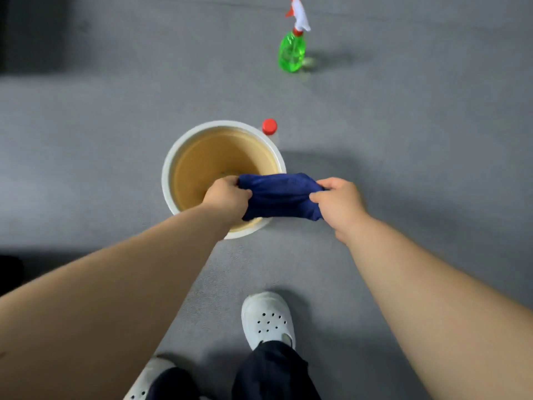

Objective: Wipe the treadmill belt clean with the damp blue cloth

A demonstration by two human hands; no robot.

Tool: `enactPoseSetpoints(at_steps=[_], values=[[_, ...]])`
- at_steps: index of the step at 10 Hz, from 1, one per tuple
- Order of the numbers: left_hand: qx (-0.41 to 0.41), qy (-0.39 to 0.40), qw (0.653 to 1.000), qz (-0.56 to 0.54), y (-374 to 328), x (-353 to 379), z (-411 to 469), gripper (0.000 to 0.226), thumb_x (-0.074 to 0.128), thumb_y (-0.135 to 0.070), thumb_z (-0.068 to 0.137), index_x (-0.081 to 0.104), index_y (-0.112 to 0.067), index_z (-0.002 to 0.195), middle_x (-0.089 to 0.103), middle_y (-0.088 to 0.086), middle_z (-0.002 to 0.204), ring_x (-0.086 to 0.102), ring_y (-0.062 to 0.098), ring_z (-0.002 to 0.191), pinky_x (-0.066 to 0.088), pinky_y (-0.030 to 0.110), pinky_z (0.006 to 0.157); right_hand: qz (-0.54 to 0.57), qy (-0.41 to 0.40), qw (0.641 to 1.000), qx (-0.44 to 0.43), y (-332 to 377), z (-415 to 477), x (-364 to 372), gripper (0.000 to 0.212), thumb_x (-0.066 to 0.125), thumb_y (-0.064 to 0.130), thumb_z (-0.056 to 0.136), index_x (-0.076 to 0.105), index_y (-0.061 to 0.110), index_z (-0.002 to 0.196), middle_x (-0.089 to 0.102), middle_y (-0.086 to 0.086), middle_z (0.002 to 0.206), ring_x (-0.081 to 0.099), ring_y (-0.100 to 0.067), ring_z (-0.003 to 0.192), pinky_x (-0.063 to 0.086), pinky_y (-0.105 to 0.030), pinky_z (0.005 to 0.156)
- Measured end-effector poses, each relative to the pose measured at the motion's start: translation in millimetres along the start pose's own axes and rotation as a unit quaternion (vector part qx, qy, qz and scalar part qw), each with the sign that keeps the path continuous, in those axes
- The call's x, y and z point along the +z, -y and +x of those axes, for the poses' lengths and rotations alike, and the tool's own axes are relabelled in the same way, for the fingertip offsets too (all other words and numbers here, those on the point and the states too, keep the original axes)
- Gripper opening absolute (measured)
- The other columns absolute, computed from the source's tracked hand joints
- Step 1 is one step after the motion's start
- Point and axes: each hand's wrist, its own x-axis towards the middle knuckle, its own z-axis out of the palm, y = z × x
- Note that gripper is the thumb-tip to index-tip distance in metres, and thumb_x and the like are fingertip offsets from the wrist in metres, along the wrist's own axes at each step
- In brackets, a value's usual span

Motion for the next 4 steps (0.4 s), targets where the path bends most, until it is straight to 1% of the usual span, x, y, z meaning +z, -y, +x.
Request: enactPoseSetpoints(at_steps=[1, 2, 3, 4], values=[[-0.004, -0.011, 0.999, 0.051, 5, 9, 25, 0.036, 0.047, -0.007, 0.095, 0.052, -0.009, 0.13, 0.059, 0.013, 0.108, 0.055, 0.028, 0.097, 0.043, 0.03, 0.082, -0.025, -0.006, 1.0, 0.002, -14, 16, 14, 0.019, 0.056, 0.01, 0.079, 0.062, 0.026, 0.087, 0.065, -0.002, 0.086, 0.06, -0.025, 0.08, 0.049, -0.032, 0.069], [-0.004, -0.026, 0.997, 0.074, 18, 16, 38, 0.033, 0.053, -0.012, 0.091, 0.057, -0.01, 0.123, 0.063, 0.012, 0.115, 0.06, 0.03, 0.106, 0.049, 0.034, 0.088, -0.032, 0.006, 0.999, 0.004, -22, 28, 30, 0.017, 0.056, 0.013, 0.081, 0.064, 0.021, 0.093, 0.067, -0.005, 0.091, 0.061, -0.027, 0.084, 0.045, -0.03, 0.068], [-0.023, -0.035, 0.997, 0.064, 27, 26, 42, 0.041, 0.058, -0.021, 0.09, 0.051, -0.019, 0.131, 0.061, 0.003, 0.112, 0.057, 0.02, 0.094, 0.045, 0.026, 0.08, -0.064, 0.014, 0.998, 0.02, -30, 31, 41, 0.033, 0.057, 0.017, 0.082, 0.062, 0.02, 0.114, 0.067, -0.006, 0.11, 0.062, -0.028, 0.099, 0.049, -0.032, 0.077], [-0.023, -0.072, 0.995, 0.072, 23, 26, 35, 0.059, 0.063, -0.03, 0.088, 0.038, -0.022, 0.14, 0.05, -0.003, 0.105, 0.048, 0.013, 0.09, 0.036, 0.021, 0.076, -0.021, -0.049, 0.997, 0.047, -31, 29, 40, 0.054, 0.058, 0.019, 0.082, 0.048, 0.02, 0.135, 0.057, -0.003, 0.13, 0.056, -0.024, 0.113, 0.047, -0.03, 0.09]])
